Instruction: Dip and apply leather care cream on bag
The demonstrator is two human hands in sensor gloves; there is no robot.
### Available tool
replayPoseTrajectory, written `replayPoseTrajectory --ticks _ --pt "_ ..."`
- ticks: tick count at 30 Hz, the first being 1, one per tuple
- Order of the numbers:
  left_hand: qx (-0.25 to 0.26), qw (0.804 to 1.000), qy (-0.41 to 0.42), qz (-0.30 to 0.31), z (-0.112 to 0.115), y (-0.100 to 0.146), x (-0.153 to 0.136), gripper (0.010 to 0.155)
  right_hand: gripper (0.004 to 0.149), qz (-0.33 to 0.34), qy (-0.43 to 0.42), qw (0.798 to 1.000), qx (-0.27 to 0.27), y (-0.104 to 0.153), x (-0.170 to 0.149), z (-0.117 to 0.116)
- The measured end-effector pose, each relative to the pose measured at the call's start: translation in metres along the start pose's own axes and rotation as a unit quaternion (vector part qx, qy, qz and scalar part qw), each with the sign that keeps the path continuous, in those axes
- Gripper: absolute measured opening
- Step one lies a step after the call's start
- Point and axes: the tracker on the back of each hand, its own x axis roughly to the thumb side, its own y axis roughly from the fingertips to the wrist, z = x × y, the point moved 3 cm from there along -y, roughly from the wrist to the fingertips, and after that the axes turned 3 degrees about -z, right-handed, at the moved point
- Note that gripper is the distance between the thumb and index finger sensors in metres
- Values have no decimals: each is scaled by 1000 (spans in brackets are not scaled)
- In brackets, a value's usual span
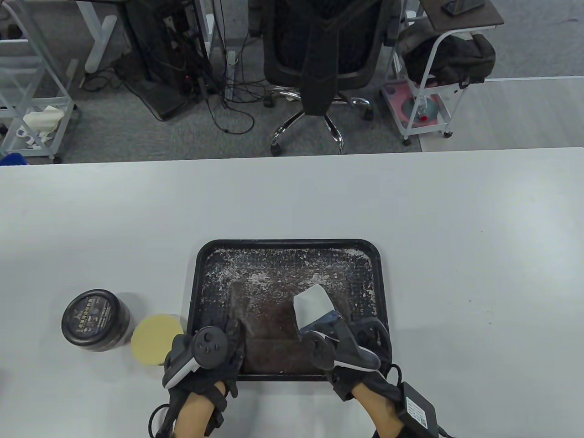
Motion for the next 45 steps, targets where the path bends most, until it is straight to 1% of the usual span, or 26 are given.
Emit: replayPoseTrajectory --ticks 1,4,7,11,15,18,22,28,31,35,38,45 --pt "0 1000 1 0 0 0 0 65 38 10 -8 1000 1 -2 9 -2" --pt "0 1000 5 0 0 0 -1 64 38 31 18 999 -12 -6 27 -2" --pt "2 1000 18 3 -1 0 -2 62 38 56 21 998 -28 -11 49 -4" --pt "-6 1000 26 4 0 0 -4 62 38 82 17 995 -46 -15 67 -6" --pt "-17 999 43 11 0 0 -5 67 38 102 19 993 -58 -17 82 -6" --pt "-27 998 61 17 0 0 -8 72 38 121 3 990 -70 -18 94 -6" --pt "-38 996 83 23 0 -1 -11 77 38 135 31 987 -85 -18 110 -6" --pt "-52 994 97 29 1 -1 -12 80 38 143 26 984 -100 -14 120 -7" --pt "-56 993 101 31 1 -1 -12 81 38 150 6 984 -96 -13 120 -7" --pt "-56 994 93 28 2 -1 -11 85 37 183 -16 981 -69 -10 120 -9" --pt "-57 994 88 27 3 -1 -10 86 37 197 -14 979 -57 -7 120 -8" --pt "-61 995 74 24 5 -1 -9 88 37 191 -12 981 -14 -4 115 -8"
